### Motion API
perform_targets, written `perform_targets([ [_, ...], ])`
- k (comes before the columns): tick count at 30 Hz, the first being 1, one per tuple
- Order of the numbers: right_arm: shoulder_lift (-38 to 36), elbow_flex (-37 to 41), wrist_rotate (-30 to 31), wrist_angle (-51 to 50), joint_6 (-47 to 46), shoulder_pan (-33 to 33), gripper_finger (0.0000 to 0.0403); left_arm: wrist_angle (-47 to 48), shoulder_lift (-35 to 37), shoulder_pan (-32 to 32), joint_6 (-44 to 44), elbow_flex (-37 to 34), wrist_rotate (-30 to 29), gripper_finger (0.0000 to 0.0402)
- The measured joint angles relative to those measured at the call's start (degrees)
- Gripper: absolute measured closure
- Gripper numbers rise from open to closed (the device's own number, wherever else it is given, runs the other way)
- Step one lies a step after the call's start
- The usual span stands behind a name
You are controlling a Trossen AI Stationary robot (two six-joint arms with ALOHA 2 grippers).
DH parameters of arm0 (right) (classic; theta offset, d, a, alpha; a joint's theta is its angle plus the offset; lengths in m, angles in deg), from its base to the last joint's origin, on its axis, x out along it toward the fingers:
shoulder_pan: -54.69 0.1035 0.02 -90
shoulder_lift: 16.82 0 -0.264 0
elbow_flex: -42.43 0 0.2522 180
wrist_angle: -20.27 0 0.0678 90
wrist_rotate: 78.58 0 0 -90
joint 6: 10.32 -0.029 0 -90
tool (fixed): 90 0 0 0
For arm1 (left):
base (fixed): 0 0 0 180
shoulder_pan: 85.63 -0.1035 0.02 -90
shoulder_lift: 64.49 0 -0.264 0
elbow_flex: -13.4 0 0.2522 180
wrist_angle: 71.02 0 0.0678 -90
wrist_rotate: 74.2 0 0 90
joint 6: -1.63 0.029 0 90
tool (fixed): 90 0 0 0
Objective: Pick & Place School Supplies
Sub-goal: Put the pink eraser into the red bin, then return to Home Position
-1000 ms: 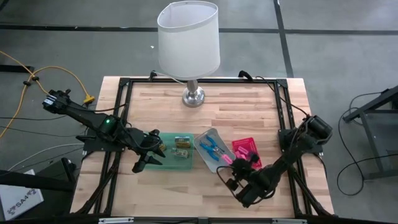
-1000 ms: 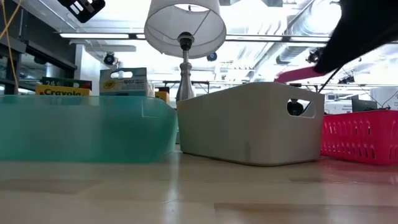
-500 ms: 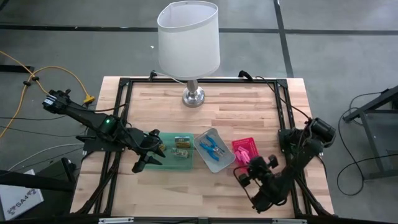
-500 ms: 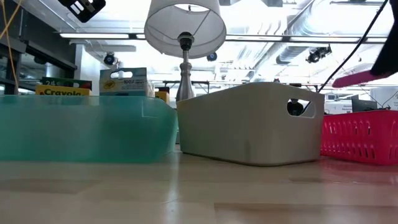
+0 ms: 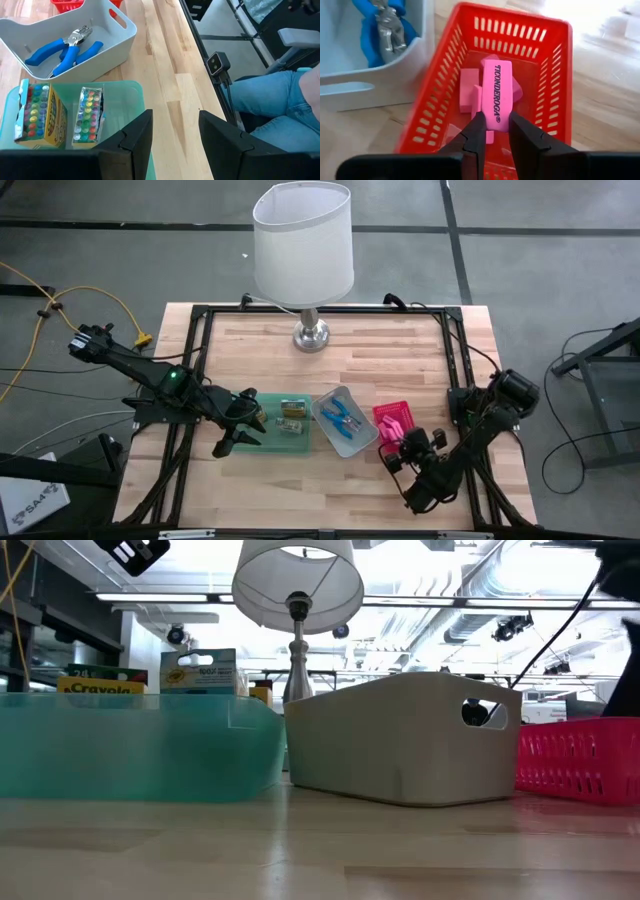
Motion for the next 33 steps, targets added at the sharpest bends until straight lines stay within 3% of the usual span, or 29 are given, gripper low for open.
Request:
perform_targets([
  [14, 0.00, 3.10, -3.28, 4.86, 4.90, -3.31, 0.0336, -0.02, 0.00, -0.01, 0.05, 0.00, 0.00, 0.0245],
  [26, 0.00, 3.10, -3.95, 5.76, 9.68, -5.30, 0.0266, 0.00, -0.02, -0.02, 0.11, 0.00, 0.00, 0.0245],
  [33, 0.00, 3.10, -4.19, 5.78, 9.70, -5.28, 0.0257, 0.00, 0.00, 0.00, 0.09, -0.01, 0.00, 0.0245],
])
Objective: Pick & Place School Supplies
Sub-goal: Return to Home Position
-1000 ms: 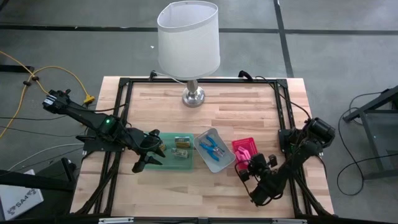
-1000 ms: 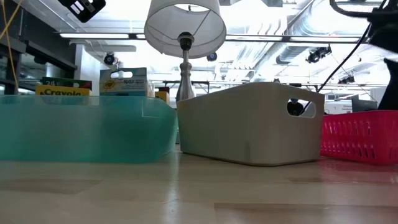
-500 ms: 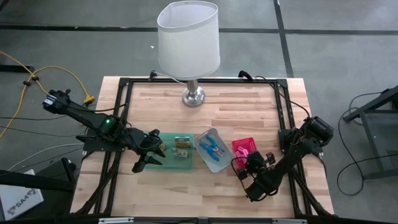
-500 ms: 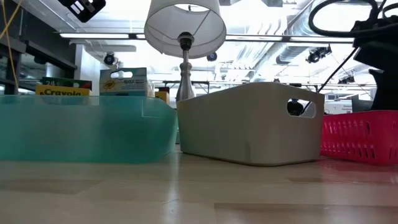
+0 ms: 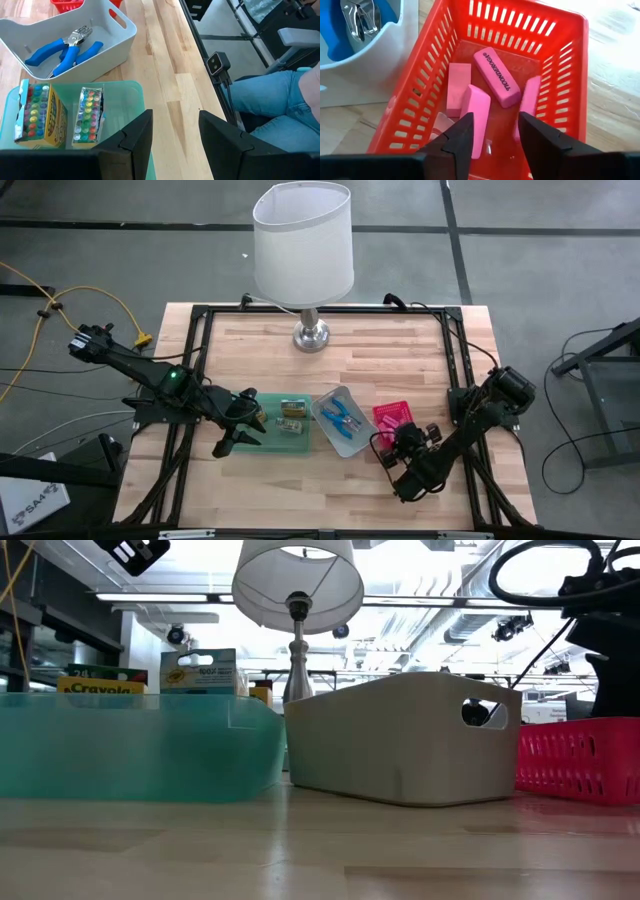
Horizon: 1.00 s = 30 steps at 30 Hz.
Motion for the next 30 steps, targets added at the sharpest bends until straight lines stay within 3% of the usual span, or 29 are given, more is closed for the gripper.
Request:
perform_targets([
  [8, -2.20, -0.02, -0.05, -0.99, 3.04, 0.00, 0.0268, 0.00, -0.02, -0.01, -0.11, 0.01, 0.00, 0.0245],
  [17, -13.03, -0.04, 1.28, -5.82, 3.65, 0.04, 0.0270, 0.00, -0.01, -0.02, -0.11, 0.01, 0.00, 0.0245],
  [30, -24.93, -0.04, 4.76, -2.84, 15.62, 0.01, 0.0270, 0.00, 0.00, -0.02, -0.08, 0.01, 0.00, 0.0245],
])
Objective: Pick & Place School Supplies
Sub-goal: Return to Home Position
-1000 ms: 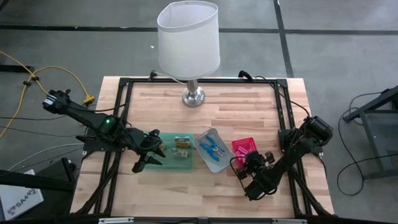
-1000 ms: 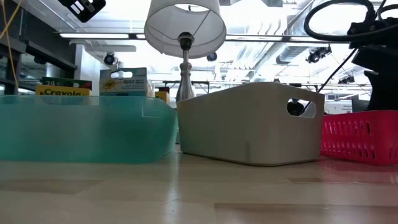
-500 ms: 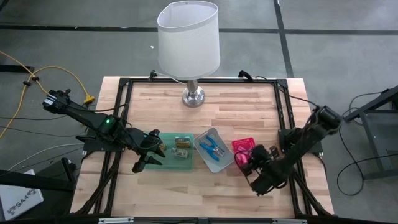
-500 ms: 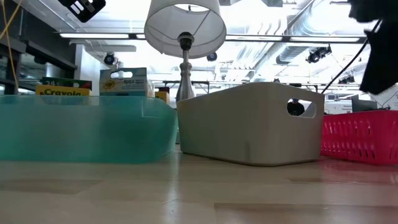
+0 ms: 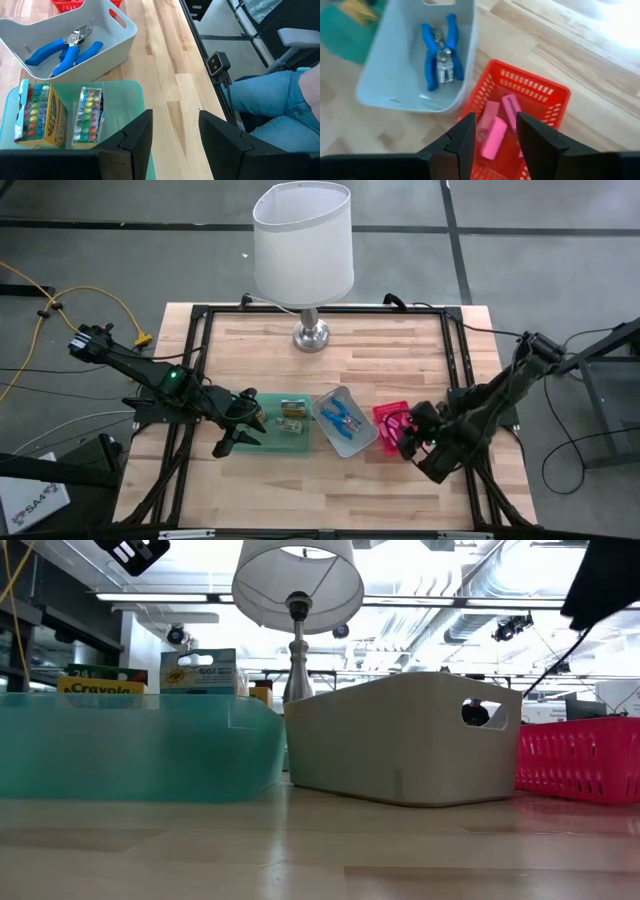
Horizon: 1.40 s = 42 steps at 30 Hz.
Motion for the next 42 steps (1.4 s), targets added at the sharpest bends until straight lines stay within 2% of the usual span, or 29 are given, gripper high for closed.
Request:
perform_targets([
  [5, -2.74, -0.02, 0.17, 2.14, 4.73, 0.01, 0.0271, 0.00, 0.00, 0.00, 1.07, 0.00, -0.02, 0.0245],
  [9, -3.74, -0.02, -0.12, 3.53, 3.96, 0.01, 0.0274, 0.00, -0.02, 0.00, 2.73, -0.02, -0.02, 0.0245],
  [15, -3.80, -0.02, 6.46, 8.14, 12.06, -0.50, 0.0270, 0.01, 0.00, 0.00, 3.10, 0.00, -0.01, 0.0245],
  [20, -6.10, -0.02, 8.24, 8.11, 15.20, -1.96, 0.0269, -0.29, 1.82, -0.20, 8.73, 0.00, 0.19, 0.0245],
  [28, -12.63, -0.02, 10.30, 8.33, 21.97, -2.20, 0.0269, 3.90, 11.79, -2.79, 10.66, -0.66, -0.38, 0.0245],
  [42, -18.36, -0.02, 10.67, 12.57, 36.43, -2.15, 0.0269, 5.74, 31.32, -10.05, 10.21, -10.83, -1.60, 0.0245],
])
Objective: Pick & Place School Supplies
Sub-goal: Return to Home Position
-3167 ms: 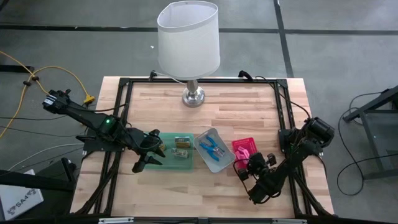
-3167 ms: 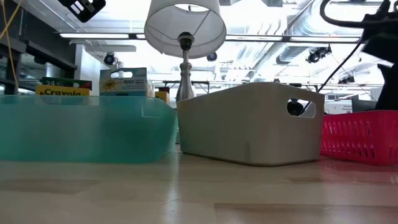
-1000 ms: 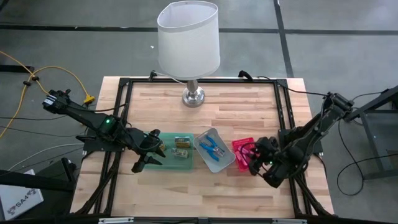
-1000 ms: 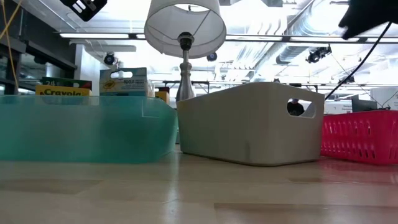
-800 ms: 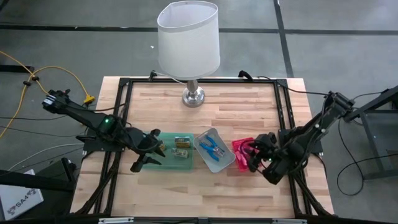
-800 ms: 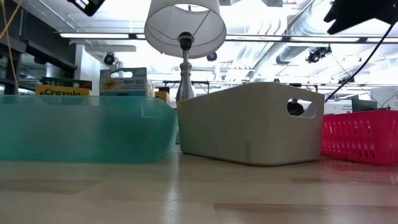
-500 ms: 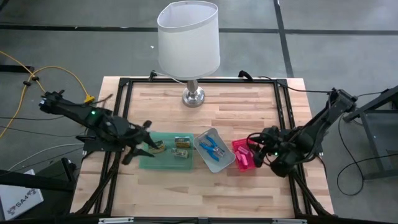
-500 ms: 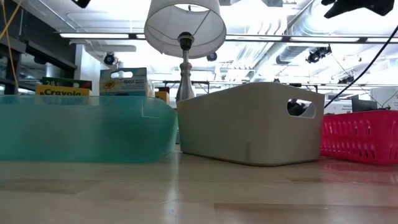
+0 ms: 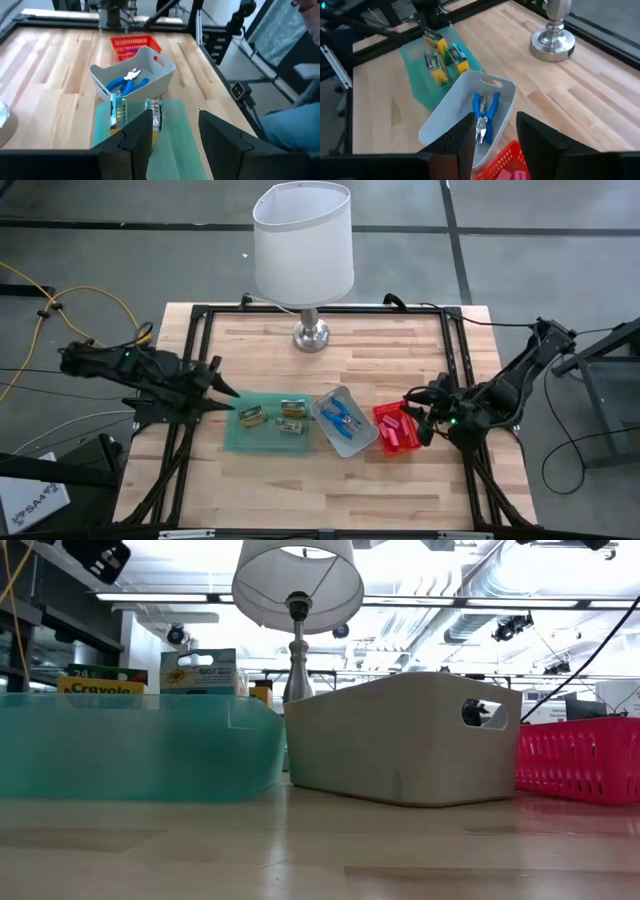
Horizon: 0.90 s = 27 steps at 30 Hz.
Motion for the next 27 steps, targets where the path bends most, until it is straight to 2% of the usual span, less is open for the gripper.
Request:
perform_targets([
  [7, -4.86, 1.61, 0.48, 1.45, 4.99, 0.45, 0.0269, 0.01, 4.81, -0.22, -0.14, -2.07, 0.02, 0.0245],
  [15, -23.83, 16.10, 0.89, 11.99, 12.79, 0.39, 0.0269, 0.15, 5.34, -0.22, -1.09, -2.70, 0.02, 0.0245],
  [22, -38.95, 26.44, -1.66, 26.03, 27.20, -1.13, 0.0269, 0.07, 5.34, -0.22, -1.01, -2.70, -0.13, 0.0245],
  [27, -45.11, 32.08, -4.64, 34.60, 36.10, -4.68, 0.0269, -0.17, 5.34, -0.22, -0.99, -2.70, -1.65, 0.0245],
])
